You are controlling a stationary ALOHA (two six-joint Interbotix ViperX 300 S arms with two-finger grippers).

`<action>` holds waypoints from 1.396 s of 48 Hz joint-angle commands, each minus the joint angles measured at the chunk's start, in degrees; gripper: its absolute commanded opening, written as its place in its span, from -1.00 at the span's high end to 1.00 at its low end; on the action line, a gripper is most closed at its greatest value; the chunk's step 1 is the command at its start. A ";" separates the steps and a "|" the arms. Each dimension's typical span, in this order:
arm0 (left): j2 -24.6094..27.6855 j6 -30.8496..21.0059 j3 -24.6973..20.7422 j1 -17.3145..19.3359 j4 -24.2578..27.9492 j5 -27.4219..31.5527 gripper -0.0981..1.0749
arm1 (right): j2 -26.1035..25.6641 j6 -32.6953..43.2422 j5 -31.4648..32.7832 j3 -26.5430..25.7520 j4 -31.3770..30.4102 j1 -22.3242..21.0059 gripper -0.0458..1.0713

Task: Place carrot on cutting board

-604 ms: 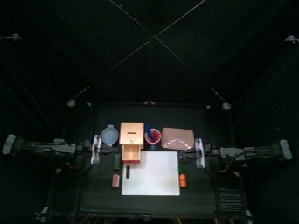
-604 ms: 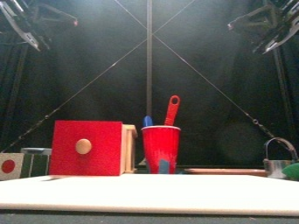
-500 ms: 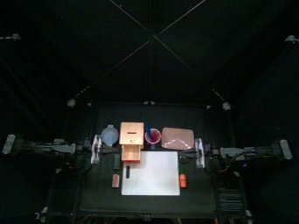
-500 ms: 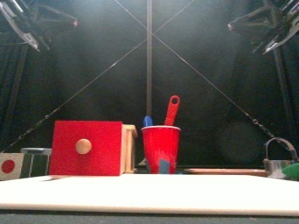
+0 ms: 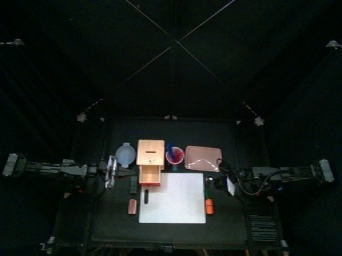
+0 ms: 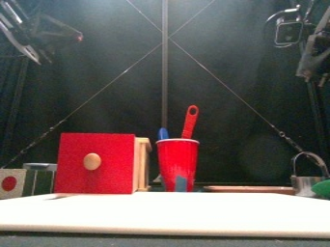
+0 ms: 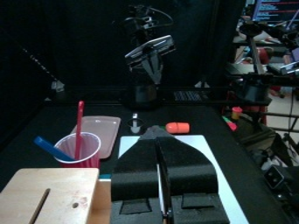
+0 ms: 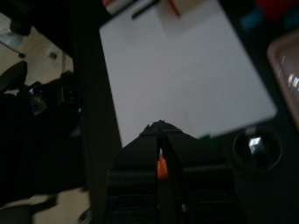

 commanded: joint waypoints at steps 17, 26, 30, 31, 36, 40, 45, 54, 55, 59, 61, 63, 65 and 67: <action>0.35 0.18 -2.64 0.62 -0.09 -0.70 0.82 | 8.79 37.71 17.84 -2.99 -2.29 3.25 0.53; 0.35 0.09 -2.72 0.62 -0.09 -1.49 0.82 | 12.13 45.88 8.79 -2.46 -6.06 8.44 0.27; 0.35 0.18 -2.72 0.70 0.00 -1.76 0.82 | 13.89 48.25 5.10 -2.20 -7.29 10.28 0.07; 0.35 0.18 -2.72 0.70 0.00 -1.85 0.82 | 14.33 48.78 4.22 -2.11 -7.29 10.63 0.01; 0.35 0.26 -2.55 0.70 0.00 -1.93 0.82 | 16.79 50.71 0.79 -1.67 -7.29 12.30 -0.33; 0.44 0.18 -2.29 0.70 0.00 -1.93 0.82 | 19.07 51.50 -1.05 -1.58 -7.56 13.62 -0.62; 0.62 0.18 -2.20 0.70 0.00 -1.93 0.82 | 22.59 52.91 -2.11 -1.67 -7.03 14.06 -0.83; 0.62 -0.09 -1.49 0.62 -0.09 -1.93 0.82 | 29.36 54.32 -3.78 -2.81 -4.92 14.85 -0.84; 0.62 -0.09 -1.41 0.53 -0.18 -1.93 0.82 | 29.88 54.40 -3.87 -2.99 -4.66 14.85 -0.84; 0.62 -0.18 -1.05 0.62 -0.18 -1.93 0.82 | 31.90 54.84 -3.87 -3.69 -3.52 15.03 -0.84; 0.62 -0.26 -0.88 0.62 -0.44 -1.93 0.82 | 33.22 55.81 -4.04 -4.04 -3.52 15.38 -0.84; 0.62 -0.26 -0.70 0.53 -0.62 -1.93 0.82 | 34.19 56.78 -4.04 -4.31 -3.87 15.64 -0.84; 0.62 -0.26 -0.53 0.53 -0.88 -2.02 0.82 | 35.07 57.57 -4.22 -4.48 -4.48 15.91 -0.84; 0.62 -0.09 -0.53 0.53 -0.97 -2.02 0.82 | 35.86 57.92 -4.75 -4.57 -4.66 16.17 -0.84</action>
